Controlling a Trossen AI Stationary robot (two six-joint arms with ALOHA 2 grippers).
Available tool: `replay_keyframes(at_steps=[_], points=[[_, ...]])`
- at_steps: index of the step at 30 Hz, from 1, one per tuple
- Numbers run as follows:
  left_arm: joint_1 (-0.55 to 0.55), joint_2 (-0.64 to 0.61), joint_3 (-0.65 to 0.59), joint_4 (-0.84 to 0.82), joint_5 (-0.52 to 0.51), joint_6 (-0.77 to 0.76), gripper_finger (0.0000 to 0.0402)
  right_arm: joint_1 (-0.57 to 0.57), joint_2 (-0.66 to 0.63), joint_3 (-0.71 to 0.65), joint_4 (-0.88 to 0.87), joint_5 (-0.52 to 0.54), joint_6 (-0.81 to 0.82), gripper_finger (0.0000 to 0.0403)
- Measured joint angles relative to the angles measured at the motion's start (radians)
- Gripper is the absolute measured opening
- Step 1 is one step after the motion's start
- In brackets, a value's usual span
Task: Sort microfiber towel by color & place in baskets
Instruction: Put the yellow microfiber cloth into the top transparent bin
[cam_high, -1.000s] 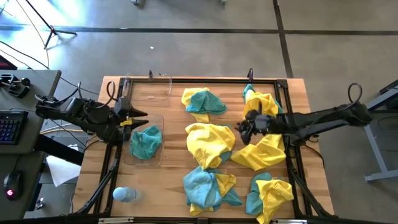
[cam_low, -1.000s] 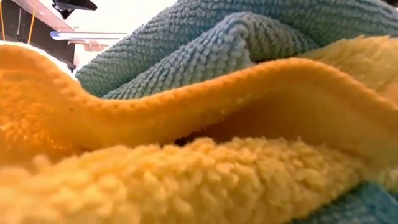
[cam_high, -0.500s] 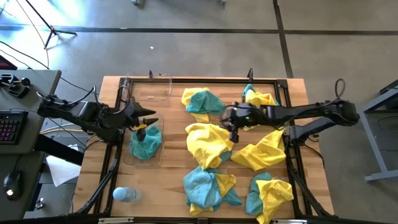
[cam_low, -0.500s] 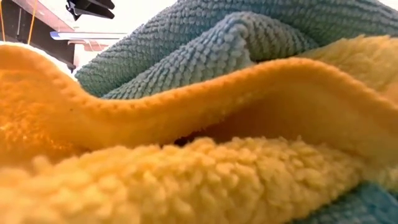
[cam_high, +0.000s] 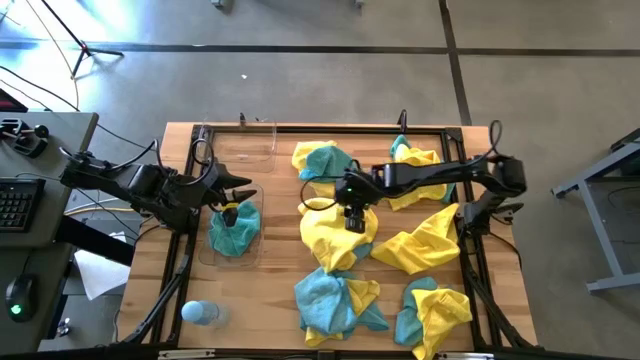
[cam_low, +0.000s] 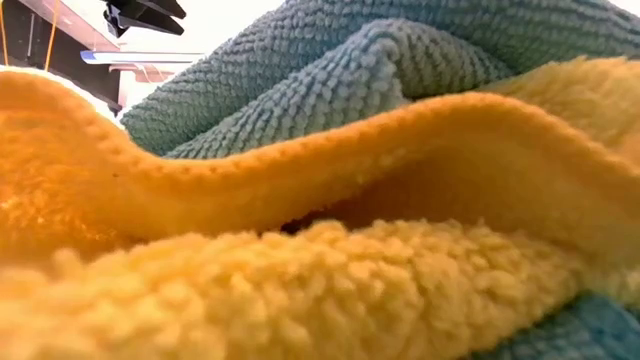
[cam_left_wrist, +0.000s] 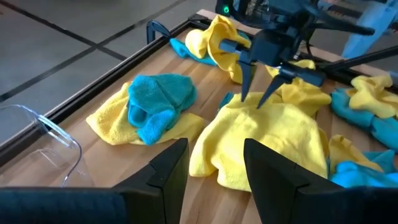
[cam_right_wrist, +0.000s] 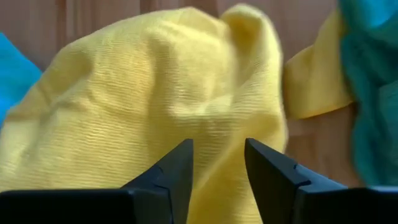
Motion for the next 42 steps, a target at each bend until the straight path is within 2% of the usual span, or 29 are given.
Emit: replay_keyframes(at_steps=[3,8,10,13,15,17,22,23,28,33,38,42], points=[[0.0,0.0,0.0,-0.04,0.014,0.016,0.0142,0.0,0.037,0.053,-0.066,-0.007,0.05,0.0181],[0.0,-0.007,0.0,-0.126,0.04,0.024,0.0142,0.0,0.085,0.081,-0.069,0.016,0.128,0.0243],[0.0,-0.024,0.0,-0.142,0.058,0.024,0.0142,0.004,0.11,0.081,-0.067,0.045,0.143,0.0257],[0.0,-0.071,-0.001,-0.169,0.092,0.028,0.0142,0.015,0.152,0.081,-0.067,0.108,0.195,0.0258],[0.0,-0.115,-0.001,-0.179,0.106,0.047,0.0142,0.024,0.162,0.081,-0.067,0.13,0.26,0.0238],[0.0,-0.17,-0.001,-0.183,0.108,0.057,0.0142,0.028,0.158,0.081,-0.057,0.133,0.335,0.0197],[0.0,-0.294,-0.001,-0.176,0.112,0.082,0.0142,0.034,0.087,0.081,-0.055,0.13,0.484,0.0037],[0.0,-0.312,-0.001,-0.176,0.118,0.091,0.0142,0.036,0.065,0.081,-0.055,0.13,0.506,0.0019],[0.0,-0.381,-0.001,-0.176,0.142,0.128,0.0142,0.051,-0.068,0.081,-0.053,0.219,0.646,0.0023],[0.0,-0.393,0.0,-0.177,0.144,0.165,0.0142,0.074,-0.203,0.081,0.02,0.324,0.655,0.0005],[0.0,-0.386,0.0,-0.174,0.14,0.191,0.0142,0.062,-0.284,0.081,0.3,0.405,0.521,0.0002],[0.0,-0.386,0.0,-0.174,0.134,0.201,0.0142,-0.005,-0.267,0.082,0.572,0.373,0.364,0.0002]])
